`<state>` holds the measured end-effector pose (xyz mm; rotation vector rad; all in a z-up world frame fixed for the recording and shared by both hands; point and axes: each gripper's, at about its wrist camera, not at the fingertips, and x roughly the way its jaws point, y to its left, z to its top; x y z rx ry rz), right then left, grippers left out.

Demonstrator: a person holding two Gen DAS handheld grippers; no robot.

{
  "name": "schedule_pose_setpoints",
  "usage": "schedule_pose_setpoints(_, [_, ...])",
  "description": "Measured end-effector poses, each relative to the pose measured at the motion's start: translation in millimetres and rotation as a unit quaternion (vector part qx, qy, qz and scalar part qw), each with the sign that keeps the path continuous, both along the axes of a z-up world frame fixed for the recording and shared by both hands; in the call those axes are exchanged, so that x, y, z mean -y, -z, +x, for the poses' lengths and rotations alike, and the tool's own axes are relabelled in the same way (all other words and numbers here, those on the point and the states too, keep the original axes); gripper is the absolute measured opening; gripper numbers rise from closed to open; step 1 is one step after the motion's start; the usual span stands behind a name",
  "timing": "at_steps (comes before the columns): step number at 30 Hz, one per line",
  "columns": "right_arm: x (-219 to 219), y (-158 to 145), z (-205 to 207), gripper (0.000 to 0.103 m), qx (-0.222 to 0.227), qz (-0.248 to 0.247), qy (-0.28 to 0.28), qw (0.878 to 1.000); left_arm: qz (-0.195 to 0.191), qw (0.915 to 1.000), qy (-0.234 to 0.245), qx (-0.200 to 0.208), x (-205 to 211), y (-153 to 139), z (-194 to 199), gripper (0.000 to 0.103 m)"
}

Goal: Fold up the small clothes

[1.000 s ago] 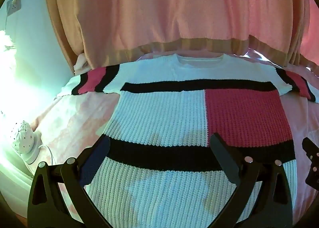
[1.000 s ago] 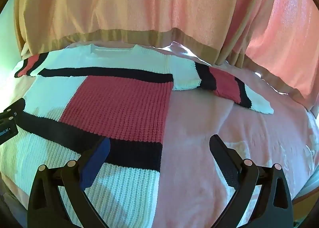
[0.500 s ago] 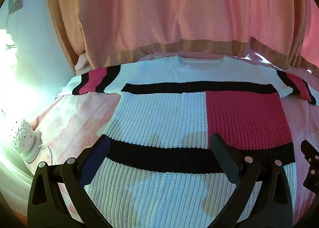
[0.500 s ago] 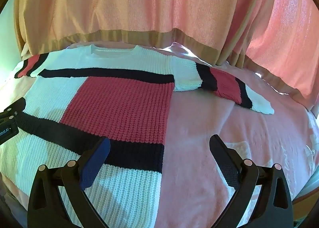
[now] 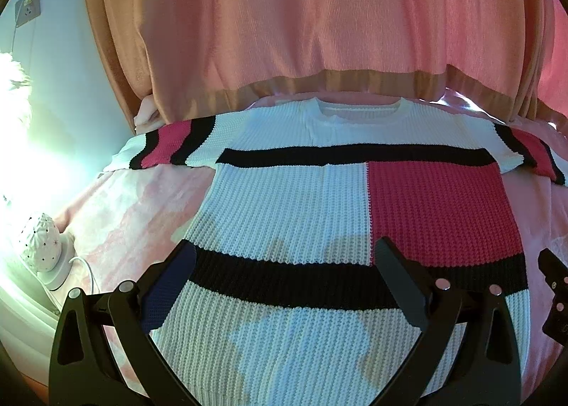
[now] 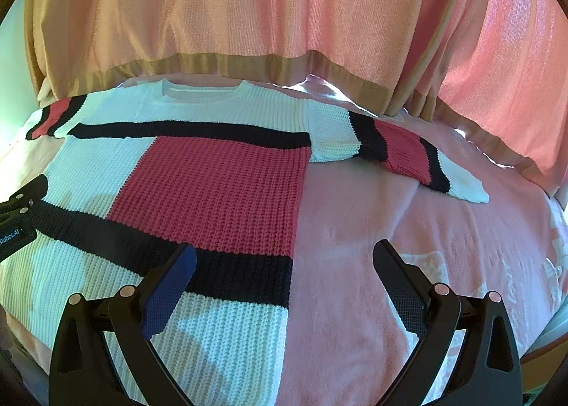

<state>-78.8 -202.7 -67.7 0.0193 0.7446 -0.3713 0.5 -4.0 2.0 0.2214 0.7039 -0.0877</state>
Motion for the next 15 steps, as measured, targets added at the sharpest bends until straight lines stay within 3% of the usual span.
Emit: schedule_pose_setpoints(15, [-0.2,0.3,1.2,0.098,0.002,0.001,0.000,1.000,0.002,1.0000,-0.002,0.000,-0.4,2.5,-0.2,0.098])
